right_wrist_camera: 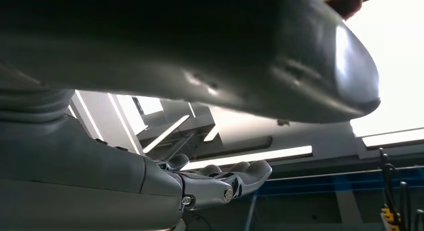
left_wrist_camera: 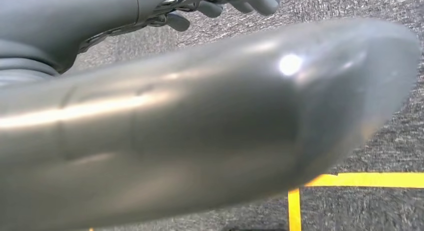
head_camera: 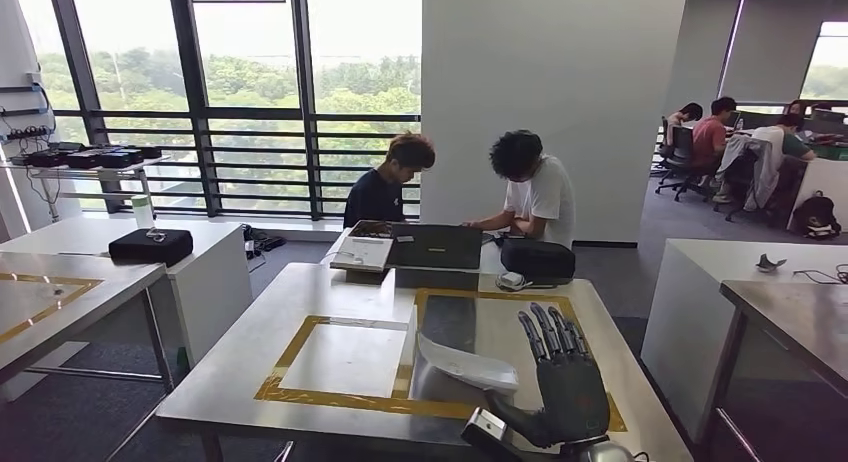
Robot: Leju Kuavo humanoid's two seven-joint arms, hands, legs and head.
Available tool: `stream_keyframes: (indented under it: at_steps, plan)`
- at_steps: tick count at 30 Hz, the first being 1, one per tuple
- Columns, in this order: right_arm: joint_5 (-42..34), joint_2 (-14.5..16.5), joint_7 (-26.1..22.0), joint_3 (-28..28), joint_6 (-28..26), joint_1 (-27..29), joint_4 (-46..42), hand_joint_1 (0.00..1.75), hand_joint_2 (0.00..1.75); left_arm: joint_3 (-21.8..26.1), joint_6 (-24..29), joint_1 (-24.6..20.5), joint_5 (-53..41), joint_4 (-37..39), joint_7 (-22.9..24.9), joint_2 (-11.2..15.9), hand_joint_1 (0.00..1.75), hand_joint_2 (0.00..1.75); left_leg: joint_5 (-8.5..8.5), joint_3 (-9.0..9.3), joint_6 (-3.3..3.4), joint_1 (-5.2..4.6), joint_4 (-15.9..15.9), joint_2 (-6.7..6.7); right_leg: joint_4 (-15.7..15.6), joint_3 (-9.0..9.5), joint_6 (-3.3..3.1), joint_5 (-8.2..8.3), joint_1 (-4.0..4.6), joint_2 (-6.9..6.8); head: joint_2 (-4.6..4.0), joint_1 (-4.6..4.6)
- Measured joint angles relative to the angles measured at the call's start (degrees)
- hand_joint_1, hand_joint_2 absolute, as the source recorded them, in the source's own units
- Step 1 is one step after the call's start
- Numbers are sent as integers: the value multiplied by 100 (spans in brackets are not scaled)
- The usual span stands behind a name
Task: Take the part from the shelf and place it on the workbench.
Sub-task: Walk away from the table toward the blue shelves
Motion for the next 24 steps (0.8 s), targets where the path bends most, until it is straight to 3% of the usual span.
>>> stream_keyframes:
  at_steps: [3,5,7,8,9,10,11,13,15,17,19,20,22,23,24]
  plan:
    - [-27,7,-19,5,-2,-36,39,0,0,1,-1,7,26,5,-6,0,0,0,93,-93,198,-6,-1,-7,26,-65,89,39,-7,11,-1,5]
    - [-55,7,-12,5,3,-37,65,0,0,3,-1,6,52,4,-21,3,0,0,202,-203,297,-1,-11,2,372,-207,148,-322,-25,20,-1,13]
    - [-92,7,-11,4,10,-31,77,0,0,4,-1,9,72,2,-44,6,0,0,314,-343,339,-16,-8,4,1120,-428,179,-868,-26,26,0,19]
    - [-108,7,-12,4,16,-23,81,0,0,4,-1,12,79,3,-52,6,0,0,371,-419,348,-26,-6,4,1473,-504,179,-1034,-24,27,-1,22]
    - [-116,7,-11,4,27,-13,86,0,0,4,1,16,85,3,-56,6,0,0,429,-496,351,-36,-3,4,1679,-502,167,-1081,-18,30,-1,23]
    - [-119,7,-8,4,38,-5,90,0,0,4,3,19,89,3,-58,6,0,0,484,-569,350,-46,-1,4,1683,-398,142,-1017,-9,34,-1,28]
    - [-119,7,-4,4,48,-3,92,0,0,4,4,21,91,3,-61,6,0,0,535,-630,346,-56,0,3,1464,-185,102,-884,9,41,0,32]
    - [-119,7,15,1,57,-14,89,0,0,5,6,20,93,2,-65,-5,0,0,627,-717,326,-69,-2,2,641,416,-29,-743,62,62,0,33]
    - [-133,3,45,-13,67,-25,80,0,0,8,5,18,92,3,-64,-21,0,0,718,-746,266,-47,-34,6,69,776,-112,-769,121,76,0,33]
    - [-171,-5,72,-38,86,-26,75,0,0,9,2,22,92,8,-58,-30,0,0,821,-745,183,-26,-105,4,-61,793,-137,-715,152,75,0,39]
    - [-202,-7,84,-55,106,-25,76,0,0,9,0,29,100,11,-54,-32,0,0,749,-796,127,-36,-75,2,-172,764,-176,-575,117,49,-1,37]
    - [-208,-4,92,-60,109,-25,80,0,0,9,0,31,107,12,-52,-32,0,0,573,-858,106,-44,75,3,-221,732,-195,-497,91,35,-1,35]
    - [-206,-2,100,-68,102,-25,100,0,0,9,0,31,117,12,-49,-26,0,0,39,-1036,66,-39,710,8,-247,621,-225,-375,64,21,-1,25]
    - [-200,-1,102,-71,86,-25,118,0,0,9,0,30,119,12,-49,-21,0,0,-151,-1109,40,-35,1068,9,-240,548,-224,-322,59,17,-1,21]
    - [-191,2,101,-75,60,-24,144,0,0,9,0,30,122,12,-49,-14,0,0,-218,-1129,15,-30,1325,9,-227,474,-215,-271,53,13,-1,16]
